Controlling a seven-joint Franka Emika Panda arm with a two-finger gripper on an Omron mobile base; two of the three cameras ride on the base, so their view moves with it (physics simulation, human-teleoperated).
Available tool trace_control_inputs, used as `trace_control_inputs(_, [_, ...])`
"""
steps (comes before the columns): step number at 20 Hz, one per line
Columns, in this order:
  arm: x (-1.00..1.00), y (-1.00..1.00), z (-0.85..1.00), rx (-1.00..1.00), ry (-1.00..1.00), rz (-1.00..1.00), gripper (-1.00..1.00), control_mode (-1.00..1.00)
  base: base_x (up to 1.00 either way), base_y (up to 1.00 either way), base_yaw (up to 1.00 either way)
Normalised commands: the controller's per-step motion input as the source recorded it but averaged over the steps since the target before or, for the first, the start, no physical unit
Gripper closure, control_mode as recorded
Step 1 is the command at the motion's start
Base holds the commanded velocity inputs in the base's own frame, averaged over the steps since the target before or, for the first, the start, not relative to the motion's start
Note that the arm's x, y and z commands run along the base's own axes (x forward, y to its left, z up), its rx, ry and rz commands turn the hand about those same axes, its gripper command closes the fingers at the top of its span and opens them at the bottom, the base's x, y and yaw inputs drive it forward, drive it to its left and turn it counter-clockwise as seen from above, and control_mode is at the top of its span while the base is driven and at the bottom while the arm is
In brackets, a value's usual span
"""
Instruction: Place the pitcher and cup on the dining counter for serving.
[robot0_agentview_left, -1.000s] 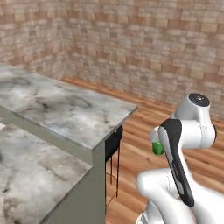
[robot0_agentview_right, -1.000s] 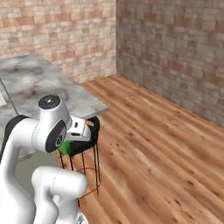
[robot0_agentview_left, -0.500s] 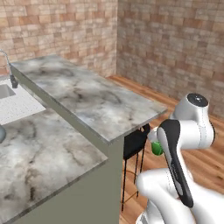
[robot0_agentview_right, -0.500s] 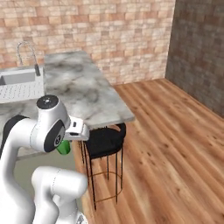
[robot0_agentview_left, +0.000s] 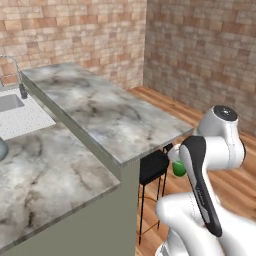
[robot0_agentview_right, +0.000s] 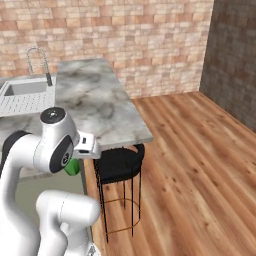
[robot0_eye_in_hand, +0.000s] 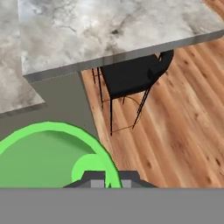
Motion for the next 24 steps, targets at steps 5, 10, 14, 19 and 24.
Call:
trace_control_inputs(5, [0.04, 0.08, 1.00, 0.00, 0.00, 0.01, 1.00, -1.00, 0.00, 0.00, 0.00])
trace_control_inputs(10, [0.25, 0.01, 1.00, 0.01, 0.00, 0.00, 1.00, -1.00, 0.00, 0.00, 0.00])
trace_control_inputs(14, [0.76, 0.00, 0.31, 0.14, 0.05, 0.00, 1.00, -1.00, 0.00, 0.00, 0.00])
trace_control_inputs(19, [1.00, 0.00, 0.00, 0.25, 0.04, 0.00, 1.00, -1.00, 0.00, 0.00, 0.00])
trace_control_inputs(24, [0.45, 0.00, 0.00, 0.13, 0.00, 0.00, 1.00, -1.00, 0.00, 0.00, 0.00])
